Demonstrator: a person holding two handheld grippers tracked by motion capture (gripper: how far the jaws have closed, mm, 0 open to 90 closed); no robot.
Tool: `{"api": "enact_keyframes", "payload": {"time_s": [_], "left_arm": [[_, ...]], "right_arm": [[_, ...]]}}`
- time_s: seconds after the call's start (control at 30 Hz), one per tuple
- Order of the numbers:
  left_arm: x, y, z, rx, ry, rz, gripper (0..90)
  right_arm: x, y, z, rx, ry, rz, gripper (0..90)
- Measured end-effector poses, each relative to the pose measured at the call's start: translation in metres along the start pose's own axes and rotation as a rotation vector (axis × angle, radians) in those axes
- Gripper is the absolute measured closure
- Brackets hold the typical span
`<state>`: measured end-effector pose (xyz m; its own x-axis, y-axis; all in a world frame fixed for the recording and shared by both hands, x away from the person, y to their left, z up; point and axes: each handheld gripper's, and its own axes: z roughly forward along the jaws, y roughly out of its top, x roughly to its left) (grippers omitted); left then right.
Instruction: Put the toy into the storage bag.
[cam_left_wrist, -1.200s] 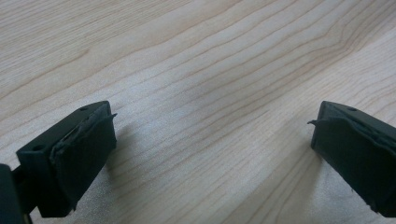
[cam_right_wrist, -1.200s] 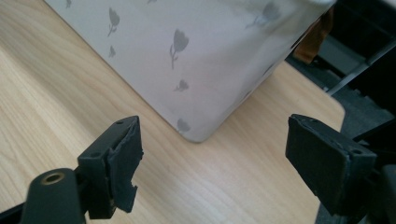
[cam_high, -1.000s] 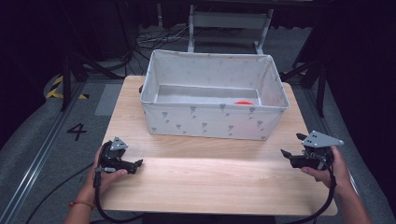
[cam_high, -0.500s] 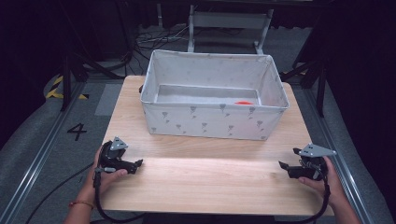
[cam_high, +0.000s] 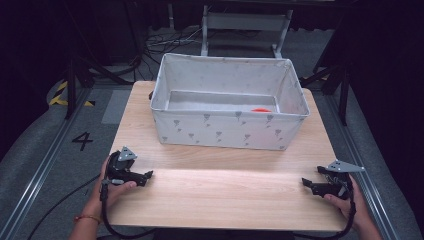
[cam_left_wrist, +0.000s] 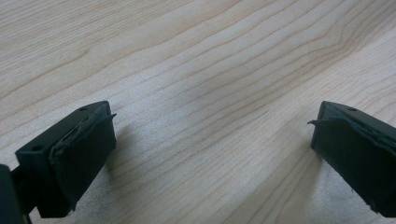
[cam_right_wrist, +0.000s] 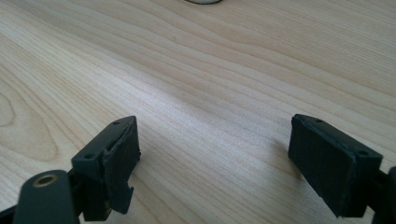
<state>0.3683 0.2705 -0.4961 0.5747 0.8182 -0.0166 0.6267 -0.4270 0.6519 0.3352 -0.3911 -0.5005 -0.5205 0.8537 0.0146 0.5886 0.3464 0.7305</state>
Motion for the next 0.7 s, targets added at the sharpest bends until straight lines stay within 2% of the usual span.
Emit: {"api": "enact_keyframes", "payload": {"time_s": [0.7], "left_arm": [[-0.0008,0.0001,0.0003,-0.003,0.008,-0.010,0.2]], "right_arm": [[0.0007,-0.0002,-0.0002,0.001,-0.008,0.004,16.3]]}}
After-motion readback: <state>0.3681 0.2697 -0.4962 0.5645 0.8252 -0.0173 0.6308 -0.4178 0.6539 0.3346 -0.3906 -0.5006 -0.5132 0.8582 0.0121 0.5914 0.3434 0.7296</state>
